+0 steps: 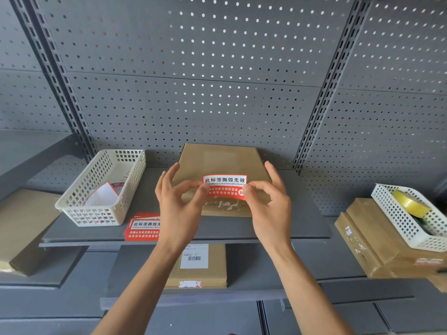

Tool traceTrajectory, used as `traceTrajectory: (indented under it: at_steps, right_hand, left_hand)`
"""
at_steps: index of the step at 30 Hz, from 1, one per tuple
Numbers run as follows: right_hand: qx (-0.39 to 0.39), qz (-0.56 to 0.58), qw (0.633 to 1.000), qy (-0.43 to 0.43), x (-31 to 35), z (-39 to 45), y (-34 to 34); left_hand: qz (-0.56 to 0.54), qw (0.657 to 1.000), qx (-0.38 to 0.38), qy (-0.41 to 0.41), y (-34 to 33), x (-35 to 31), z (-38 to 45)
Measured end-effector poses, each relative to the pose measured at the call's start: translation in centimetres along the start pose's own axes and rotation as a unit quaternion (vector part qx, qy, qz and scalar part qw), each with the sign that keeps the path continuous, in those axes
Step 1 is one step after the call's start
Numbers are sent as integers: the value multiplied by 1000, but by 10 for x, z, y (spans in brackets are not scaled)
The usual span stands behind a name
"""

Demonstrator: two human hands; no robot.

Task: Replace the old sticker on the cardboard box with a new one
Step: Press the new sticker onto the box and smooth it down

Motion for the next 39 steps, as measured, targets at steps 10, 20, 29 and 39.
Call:
traceTrajectory:
  at_steps: [10, 20, 29, 39]
  right_hand:
    - [-15, 18, 999, 38, 20, 27, 5]
    - [-17, -36, 993, 115, 25, 51, 4]
    - [-9, -86, 985, 149, 18, 65, -6]
    - [-22, -115, 978, 173, 9, 71, -12]
  left_hand:
    - [-17, 999, 1, -50, -9, -32, 19]
    - [-40, 996, -26, -75, -17, -38, 32]
    - [20, 991, -20, -127, -21, -29, 46]
    - [94, 975, -23, -198, -25, -19, 52]
Point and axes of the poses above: each hand's wrist, its own z-axis towards the middle knuckle, its own y-axis out of the back of the hand, x = y × z, the point moved 5 cm from there along z, towards the middle knuckle, and after that the axes turned 11 degrees about -z, right-handed, at the moved point
